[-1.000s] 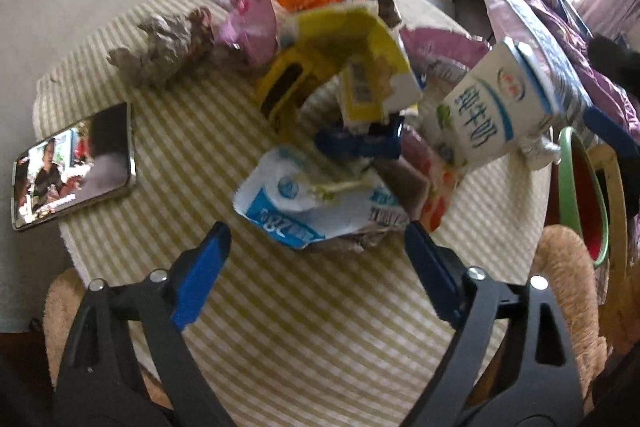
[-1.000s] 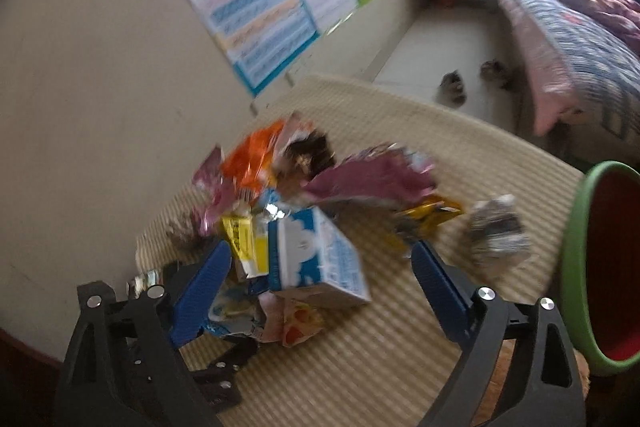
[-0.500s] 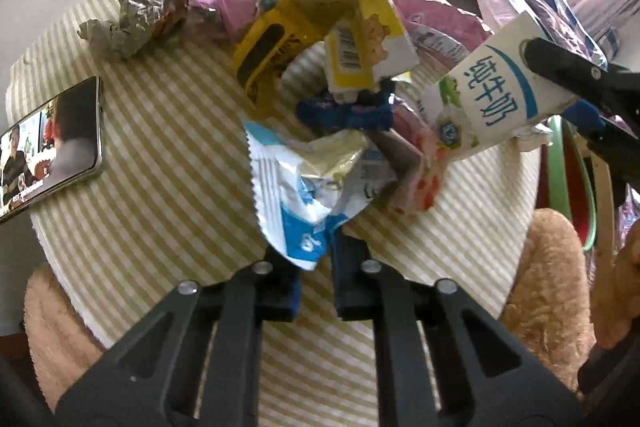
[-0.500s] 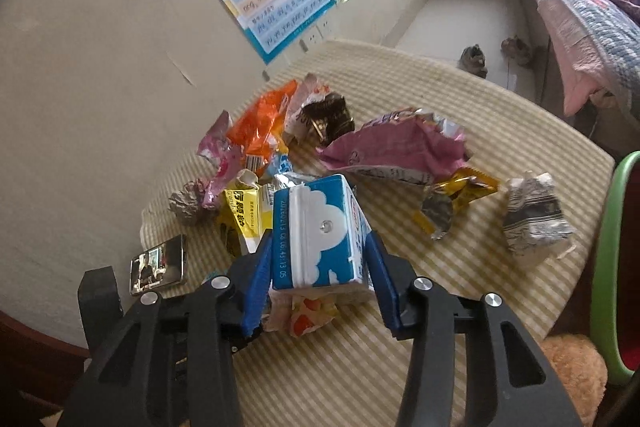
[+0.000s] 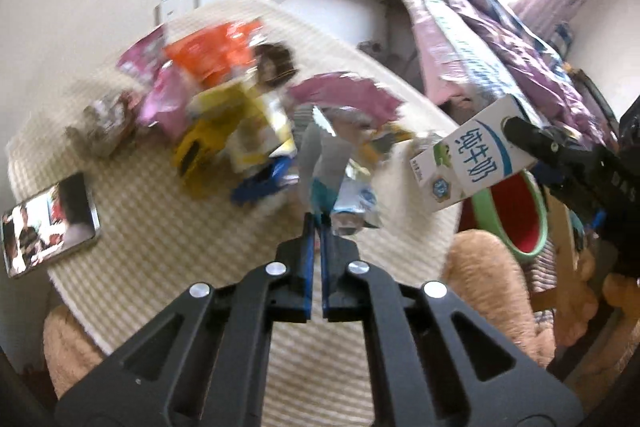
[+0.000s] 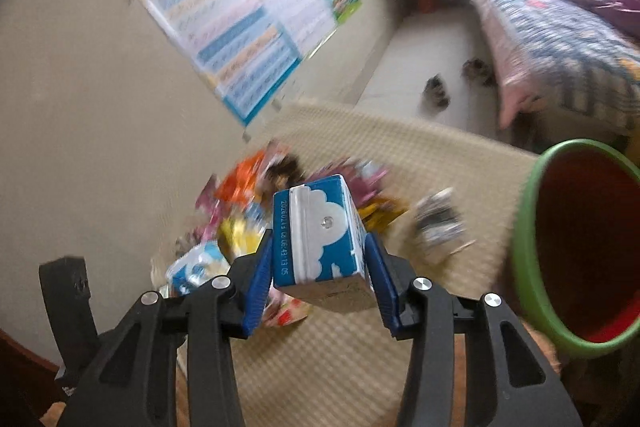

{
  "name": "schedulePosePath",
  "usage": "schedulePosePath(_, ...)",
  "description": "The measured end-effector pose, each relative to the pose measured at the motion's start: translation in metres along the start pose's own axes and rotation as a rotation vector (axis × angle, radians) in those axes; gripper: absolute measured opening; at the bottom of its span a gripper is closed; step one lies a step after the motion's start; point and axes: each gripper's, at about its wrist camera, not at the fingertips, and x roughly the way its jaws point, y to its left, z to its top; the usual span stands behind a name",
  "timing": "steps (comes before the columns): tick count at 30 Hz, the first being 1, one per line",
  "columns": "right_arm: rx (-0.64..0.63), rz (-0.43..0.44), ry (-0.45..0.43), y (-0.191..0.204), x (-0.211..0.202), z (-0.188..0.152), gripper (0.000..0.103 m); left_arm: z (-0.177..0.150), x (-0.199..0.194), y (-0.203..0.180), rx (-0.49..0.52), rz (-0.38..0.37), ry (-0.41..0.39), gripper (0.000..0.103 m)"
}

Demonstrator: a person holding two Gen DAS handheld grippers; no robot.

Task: Collect trash
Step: 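Carry the milk carton over the red bin and open the right gripper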

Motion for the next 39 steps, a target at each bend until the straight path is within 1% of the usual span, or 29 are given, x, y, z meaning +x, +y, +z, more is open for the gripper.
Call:
schedulePosePath(4,0.058,-0.114,-0.122,-0.042,-0.043,0.017,0.043,0.001,0.001,-0.017,0.035,-0.025,-0.002,0.001)
schedulePosePath(6,0.081,-0.195,-0.171,-0.065,-0.061,0.022,0.043,0.0,0.002,-0.025,0.054,-0.029,-0.005,0.0)
schedulePosePath(7,0.095,-0.256,-0.19,-0.081,-0.07,0.023,0.043,0.0,0.001,-0.03,0.066,-0.03,-0.01,0.0)
schedulePosePath(9,0.12,-0.317,-0.181,-0.1,-0.075,0.021,0.042,0.002,-0.001,-0.04,0.091,-0.035,-0.022,0.0)
schedulePosePath(11,0.169,-0.361,-0.122,-0.125,-0.07,0.013,0.042,0.005,0.001,-0.05,0.11,-0.05,-0.025,0.0)
schedulePosePath(13,0.22,-0.37,-0.063,-0.145,-0.061,-0.003,0.041,0.005,0.004,-0.057,0.123,-0.061,-0.019,0.0)
schedulePosePath(17,0.274,-0.38,0.024,-0.164,-0.041,-0.03,0.041,0.005,0.014,-0.075,0.156,-0.08,0.008,0.0)
schedulePosePath(22,0.296,-0.375,0.085,-0.176,-0.028,-0.043,0.041,0.005,0.023,-0.093,0.199,-0.098,0.025,0.0)
schedulePosePath(24,0.307,-0.377,0.125,-0.179,-0.02,-0.047,0.041,0.006,0.027,-0.101,0.207,-0.114,0.038,0.0)
schedulePosePath(25,0.317,-0.373,0.133,-0.182,-0.018,-0.047,0.042,0.005,0.029,-0.105,0.211,-0.118,0.04,0.0)
schedulePosePath(28,0.347,-0.361,0.142,-0.19,-0.019,-0.052,0.044,0.007,0.035,-0.12,0.24,-0.138,0.049,0.0)
schedulePosePath(29,0.352,-0.36,0.144,-0.192,-0.02,-0.052,0.046,0.007,0.037,-0.127,0.252,-0.147,0.052,0.0)
schedulePosePath(31,0.357,-0.364,0.134,-0.192,-0.023,-0.052,0.048,0.008,0.041,-0.138,0.268,-0.162,0.058,0.0)
schedulePosePath(35,0.371,-0.379,0.086,-0.195,-0.037,-0.052,0.048,0.013,0.053,-0.166,0.301,-0.215,0.081,0.0)
schedulePosePath(39,0.413,-0.403,0.004,-0.201,-0.061,-0.048,0.051,0.017,0.067,-0.198,0.348,-0.249,0.102,0.0)
